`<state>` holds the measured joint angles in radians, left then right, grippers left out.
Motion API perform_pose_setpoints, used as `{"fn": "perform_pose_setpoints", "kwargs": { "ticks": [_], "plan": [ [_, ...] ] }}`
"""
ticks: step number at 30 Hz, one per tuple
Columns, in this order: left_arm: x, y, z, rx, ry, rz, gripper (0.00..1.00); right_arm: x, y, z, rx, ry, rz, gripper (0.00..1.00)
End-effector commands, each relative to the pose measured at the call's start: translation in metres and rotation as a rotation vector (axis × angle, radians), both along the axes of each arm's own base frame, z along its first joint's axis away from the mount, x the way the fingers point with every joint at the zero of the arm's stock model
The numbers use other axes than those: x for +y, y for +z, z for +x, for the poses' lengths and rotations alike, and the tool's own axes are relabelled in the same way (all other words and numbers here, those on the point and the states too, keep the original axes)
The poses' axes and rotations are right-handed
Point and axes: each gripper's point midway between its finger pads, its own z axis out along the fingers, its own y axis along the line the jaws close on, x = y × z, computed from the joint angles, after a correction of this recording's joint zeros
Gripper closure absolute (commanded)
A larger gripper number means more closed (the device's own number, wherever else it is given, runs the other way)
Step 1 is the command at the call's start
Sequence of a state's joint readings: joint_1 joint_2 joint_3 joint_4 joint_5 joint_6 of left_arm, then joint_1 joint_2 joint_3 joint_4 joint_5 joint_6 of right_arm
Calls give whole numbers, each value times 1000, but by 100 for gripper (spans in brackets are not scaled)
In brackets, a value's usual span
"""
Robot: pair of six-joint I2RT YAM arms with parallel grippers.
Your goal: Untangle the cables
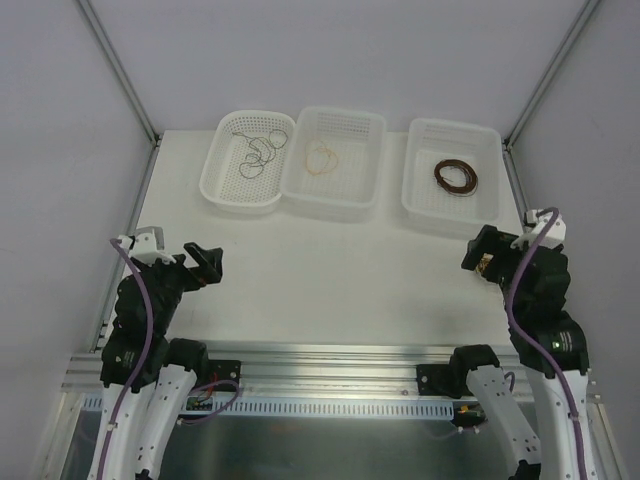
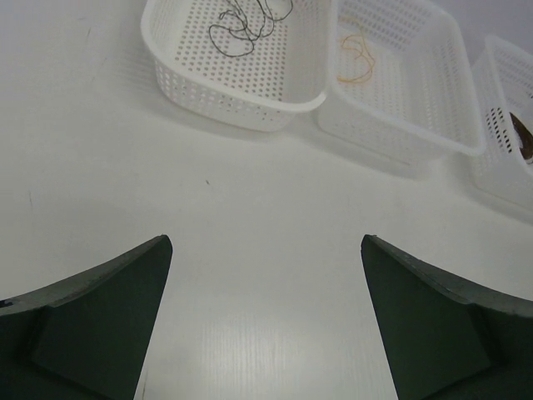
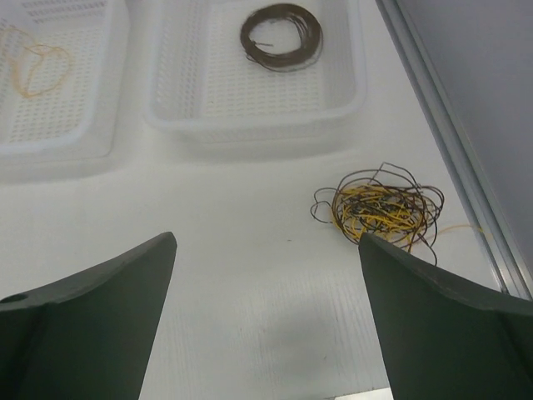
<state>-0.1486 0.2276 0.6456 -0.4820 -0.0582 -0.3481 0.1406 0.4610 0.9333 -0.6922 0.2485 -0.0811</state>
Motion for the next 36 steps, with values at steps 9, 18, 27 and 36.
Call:
{"fn": "perform_pose_setpoints", "kwargs": {
  "ticks": [9,18,27,36],
  "plan": [
    [-11,-33,11,93,-42,-23,1,-47,-73,68,202,-387,80,3],
    [-11,-39,13,114,-40,-21,1,-80,-138,94,334,-628,180,3],
    [-19,-40,11,121,-86,-28,1,-106,-201,90,455,-777,224,3],
    [-20,-41,11,122,-95,-29,1,-98,-220,89,542,-699,221,50]
  ]
}}
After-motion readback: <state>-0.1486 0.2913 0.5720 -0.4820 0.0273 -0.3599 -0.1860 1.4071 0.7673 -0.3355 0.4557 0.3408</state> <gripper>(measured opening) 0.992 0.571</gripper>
